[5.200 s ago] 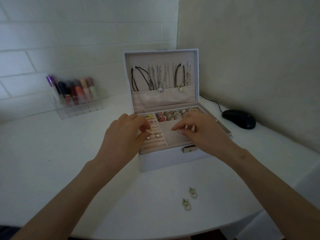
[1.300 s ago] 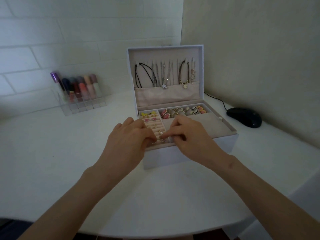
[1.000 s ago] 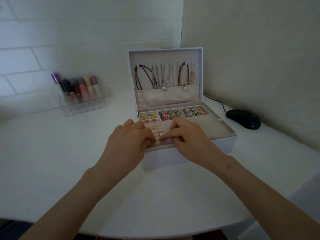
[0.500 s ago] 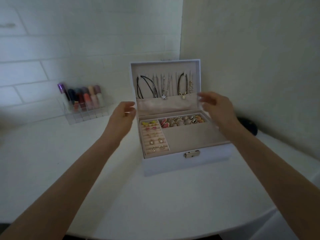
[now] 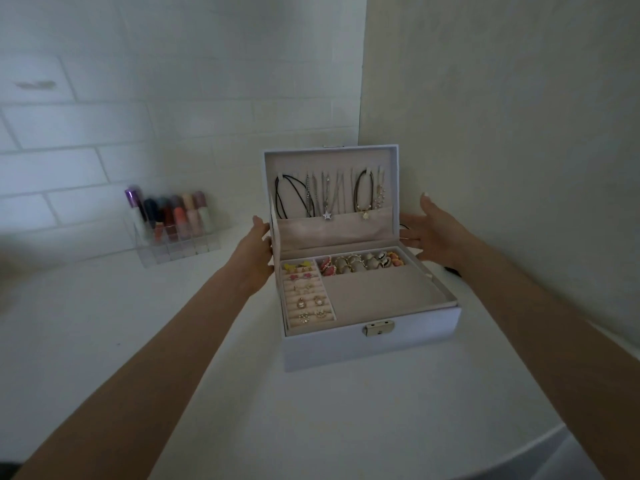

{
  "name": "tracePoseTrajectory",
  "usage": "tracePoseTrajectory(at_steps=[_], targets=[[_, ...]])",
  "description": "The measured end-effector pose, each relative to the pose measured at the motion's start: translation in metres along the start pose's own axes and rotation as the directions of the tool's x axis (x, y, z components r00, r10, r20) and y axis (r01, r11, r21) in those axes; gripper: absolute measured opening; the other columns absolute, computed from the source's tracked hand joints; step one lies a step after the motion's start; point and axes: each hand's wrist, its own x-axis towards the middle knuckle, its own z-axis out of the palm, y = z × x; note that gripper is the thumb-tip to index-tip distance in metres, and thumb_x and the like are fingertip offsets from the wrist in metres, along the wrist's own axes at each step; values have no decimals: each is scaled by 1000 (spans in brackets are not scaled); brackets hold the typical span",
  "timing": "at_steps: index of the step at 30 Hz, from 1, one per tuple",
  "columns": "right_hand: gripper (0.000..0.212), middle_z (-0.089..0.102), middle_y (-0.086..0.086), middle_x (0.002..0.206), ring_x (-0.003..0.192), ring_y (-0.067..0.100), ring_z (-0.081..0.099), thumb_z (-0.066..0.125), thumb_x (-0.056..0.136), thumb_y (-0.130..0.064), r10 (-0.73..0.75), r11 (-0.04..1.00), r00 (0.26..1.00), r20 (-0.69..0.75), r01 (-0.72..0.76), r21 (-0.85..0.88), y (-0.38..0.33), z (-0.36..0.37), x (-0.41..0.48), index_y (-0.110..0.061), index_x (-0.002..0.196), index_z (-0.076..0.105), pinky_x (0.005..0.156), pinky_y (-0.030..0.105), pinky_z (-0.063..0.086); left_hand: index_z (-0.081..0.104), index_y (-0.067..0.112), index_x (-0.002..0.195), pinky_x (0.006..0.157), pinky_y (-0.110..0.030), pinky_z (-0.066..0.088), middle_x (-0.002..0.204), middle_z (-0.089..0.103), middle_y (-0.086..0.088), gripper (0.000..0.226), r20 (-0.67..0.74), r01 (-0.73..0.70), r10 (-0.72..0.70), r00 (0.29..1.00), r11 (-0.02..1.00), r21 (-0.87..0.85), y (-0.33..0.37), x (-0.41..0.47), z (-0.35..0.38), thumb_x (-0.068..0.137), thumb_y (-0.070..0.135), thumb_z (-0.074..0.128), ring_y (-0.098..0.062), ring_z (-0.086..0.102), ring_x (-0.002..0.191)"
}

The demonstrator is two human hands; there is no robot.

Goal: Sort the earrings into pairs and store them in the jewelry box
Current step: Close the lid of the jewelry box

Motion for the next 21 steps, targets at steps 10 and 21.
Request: tracePoseTrajectory(at_steps=[10,21], targets=[[86,56,6,129,126,28,44,3,77,-81,-106,991,993,45,101,90,10,-12,-22,-31,131,50,111,55,23,27,28,144,117,-40,10,150,32,6,70,52,-162,156,986,978,130,-13,-25,8,90,64,3,-12,26,139],[34,69,-2,74,65,10,65,45,92,-44,-183,982,979,93,176,74,64,-16,-45,-17,87,65,60,25,46,50,24,130,95,-32,47,123,63,4,77,77,-86,80,994,993,83,-42,-56,10,76,78,38,-11,61,109]])
